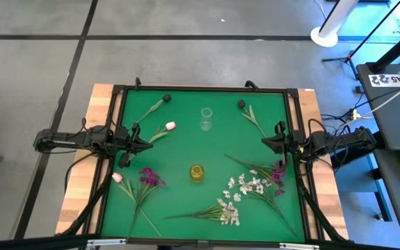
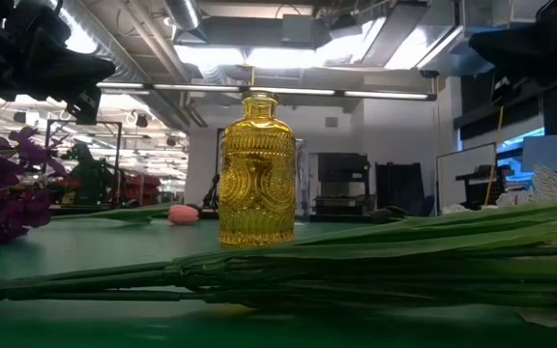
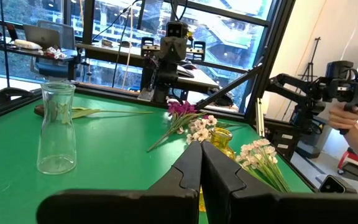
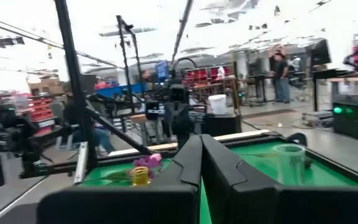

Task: Sort flowers into vase by color
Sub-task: Put the right black tulip into the transparent vase

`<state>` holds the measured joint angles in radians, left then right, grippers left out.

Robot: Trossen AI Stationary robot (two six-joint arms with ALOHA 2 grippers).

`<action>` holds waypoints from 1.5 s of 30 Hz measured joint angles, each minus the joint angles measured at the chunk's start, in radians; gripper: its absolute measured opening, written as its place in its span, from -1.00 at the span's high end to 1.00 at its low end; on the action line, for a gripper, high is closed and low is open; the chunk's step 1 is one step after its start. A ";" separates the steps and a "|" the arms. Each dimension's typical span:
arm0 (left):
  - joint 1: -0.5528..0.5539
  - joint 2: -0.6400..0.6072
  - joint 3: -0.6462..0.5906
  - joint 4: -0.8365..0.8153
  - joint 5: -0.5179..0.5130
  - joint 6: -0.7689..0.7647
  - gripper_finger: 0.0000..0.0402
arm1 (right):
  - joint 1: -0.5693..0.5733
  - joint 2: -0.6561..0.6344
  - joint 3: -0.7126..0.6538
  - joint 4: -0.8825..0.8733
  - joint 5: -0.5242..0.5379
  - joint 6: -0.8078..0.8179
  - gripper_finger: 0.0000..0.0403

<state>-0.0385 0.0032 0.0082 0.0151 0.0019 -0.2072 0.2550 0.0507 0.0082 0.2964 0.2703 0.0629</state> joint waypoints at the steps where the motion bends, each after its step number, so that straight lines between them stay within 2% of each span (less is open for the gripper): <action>1: 0.000 0.000 0.000 0.000 0.000 0.000 1.00 | 0.000 0.000 0.002 0.000 -0.002 -0.005 0.95; 8: 0.000 0.000 0.000 0.000 0.000 0.000 1.00 | 0.000 0.062 0.092 -0.026 -0.002 -0.019 0.95; 14: 0.000 0.000 0.000 0.000 0.000 0.000 1.00 | 0.000 0.258 0.236 -0.172 0.034 -0.023 0.95; 21: 0.000 0.000 0.000 0.000 0.000 0.000 1.00 | 0.000 0.517 0.440 -0.382 0.129 -0.006 0.95; 24: 0.000 0.000 0.000 0.000 0.000 0.000 1.00 | 0.000 0.581 0.536 -0.538 0.216 0.086 0.95; 28: 0.000 0.000 0.000 0.000 0.000 0.000 1.00 | 0.000 0.643 0.627 -0.692 0.237 0.141 0.95; 39: 0.000 0.000 0.000 0.000 0.000 0.000 1.00 | 0.000 0.707 0.649 -0.786 0.235 0.185 0.95; 45: 0.000 0.000 0.000 0.000 0.000 0.000 1.00 | 0.000 0.794 0.643 -0.805 0.246 0.202 0.95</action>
<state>-0.0384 0.0032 0.0081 0.0151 0.0017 -0.2073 0.2546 0.8442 0.6510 -0.5086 0.5160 0.2646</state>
